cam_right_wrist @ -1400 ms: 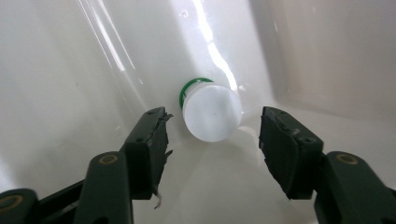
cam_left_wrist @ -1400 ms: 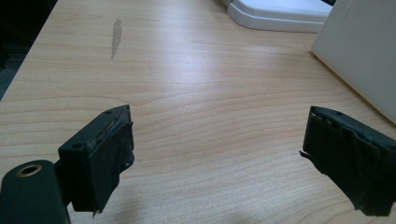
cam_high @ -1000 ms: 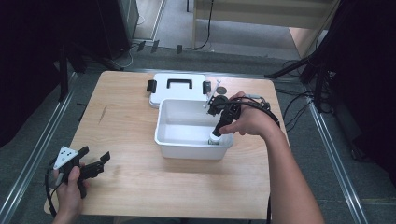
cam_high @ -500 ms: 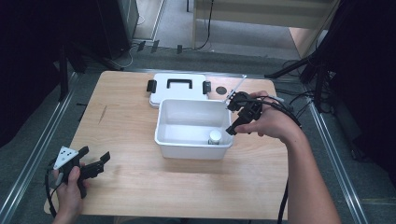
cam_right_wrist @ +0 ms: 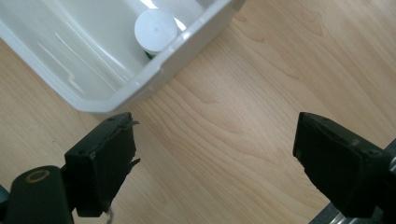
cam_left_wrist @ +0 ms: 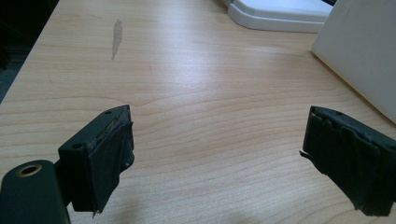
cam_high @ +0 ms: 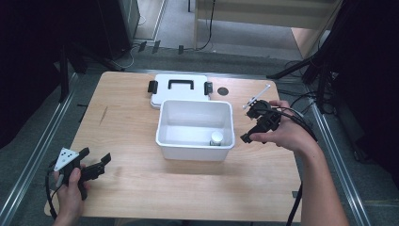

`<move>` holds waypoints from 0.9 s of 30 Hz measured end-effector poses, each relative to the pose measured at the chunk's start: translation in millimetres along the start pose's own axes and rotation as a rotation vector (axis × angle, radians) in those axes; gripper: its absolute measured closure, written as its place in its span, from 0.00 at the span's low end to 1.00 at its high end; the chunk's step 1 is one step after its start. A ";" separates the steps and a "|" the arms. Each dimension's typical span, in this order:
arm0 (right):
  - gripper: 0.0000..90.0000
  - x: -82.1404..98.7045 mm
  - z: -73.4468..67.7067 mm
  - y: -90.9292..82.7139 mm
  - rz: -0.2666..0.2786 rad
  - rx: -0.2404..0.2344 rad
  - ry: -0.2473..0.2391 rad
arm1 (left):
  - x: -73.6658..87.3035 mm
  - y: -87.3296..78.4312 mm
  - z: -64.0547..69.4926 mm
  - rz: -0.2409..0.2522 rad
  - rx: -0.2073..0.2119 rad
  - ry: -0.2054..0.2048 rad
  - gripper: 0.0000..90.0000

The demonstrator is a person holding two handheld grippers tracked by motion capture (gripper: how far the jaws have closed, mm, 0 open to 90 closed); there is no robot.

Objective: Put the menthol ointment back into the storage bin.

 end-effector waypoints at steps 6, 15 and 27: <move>0.07 19.8 7.7 8.3 0.029 -0.019 0.067 | 0.0 0.1 0.1 -0.001 0.000 0.000 0.10; 0.07 49.8 13.6 20.0 0.071 -0.025 0.115 | -0.1 0.2 0.0 0.002 -0.001 0.002 0.10; 0.08 90.4 24.5 43.6 0.167 -0.001 0.197 | 0.1 0.0 0.0 0.000 0.000 0.003 0.10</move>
Point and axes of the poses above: each handheld gripper's, and its own axes: y roughly forward along the jaws, x roughly out of its underside, z roughly to its right, the point moved 8 cm from there along y, roughly forward along the jaws, and after that the axes turned 1 degree about y, right-handed, at the moved point
